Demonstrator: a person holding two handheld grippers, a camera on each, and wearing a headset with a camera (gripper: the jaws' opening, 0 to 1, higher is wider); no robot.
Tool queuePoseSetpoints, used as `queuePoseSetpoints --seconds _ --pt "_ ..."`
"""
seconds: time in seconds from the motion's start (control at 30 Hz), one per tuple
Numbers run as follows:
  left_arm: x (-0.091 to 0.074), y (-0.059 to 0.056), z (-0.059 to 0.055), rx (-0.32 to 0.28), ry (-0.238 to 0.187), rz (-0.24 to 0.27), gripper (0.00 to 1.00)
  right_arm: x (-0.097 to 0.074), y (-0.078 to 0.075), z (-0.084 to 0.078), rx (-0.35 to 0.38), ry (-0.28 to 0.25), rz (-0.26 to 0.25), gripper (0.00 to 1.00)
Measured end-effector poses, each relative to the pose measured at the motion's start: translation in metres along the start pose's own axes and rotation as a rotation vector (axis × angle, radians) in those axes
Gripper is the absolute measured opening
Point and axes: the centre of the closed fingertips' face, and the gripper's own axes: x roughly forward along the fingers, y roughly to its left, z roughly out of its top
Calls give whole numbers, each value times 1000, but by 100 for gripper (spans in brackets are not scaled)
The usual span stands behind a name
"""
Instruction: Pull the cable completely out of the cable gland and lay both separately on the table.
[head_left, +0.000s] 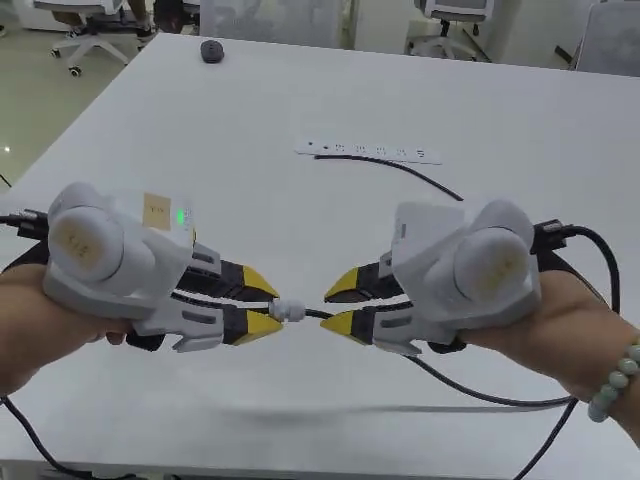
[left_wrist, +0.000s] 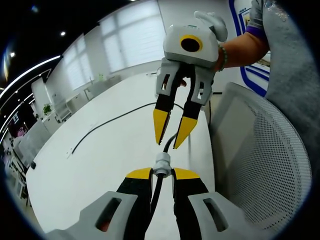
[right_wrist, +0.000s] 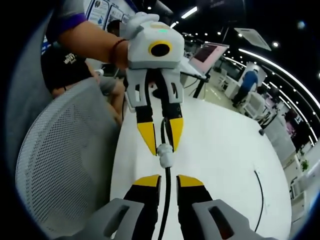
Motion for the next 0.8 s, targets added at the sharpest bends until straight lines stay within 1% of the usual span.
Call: queuePoseSetpoints --seconds 0.1,0.17,0.27,0.4,0.47,0.8 --pt "1 -1 1 3 -1 -5 15 3 1 1 -15 6 9 5" --pt "1 -2 2 5 -2 -8 15 3 1 -1 -38 21 9 2" --pt "1 -2 3 3 -5 -4 15 2 2 -1 -45 14 17 0" --pt "1 -2 4 7 -8 -5 15 -1 0 -2 -62 15 11 0" --pt "1 0 3 9 -7 0 15 -2 -2 -8 -65 30 4 0" --pt "-5 8 -2 -6 -13 16 15 -14 -10 -31 -36 66 -15 0"
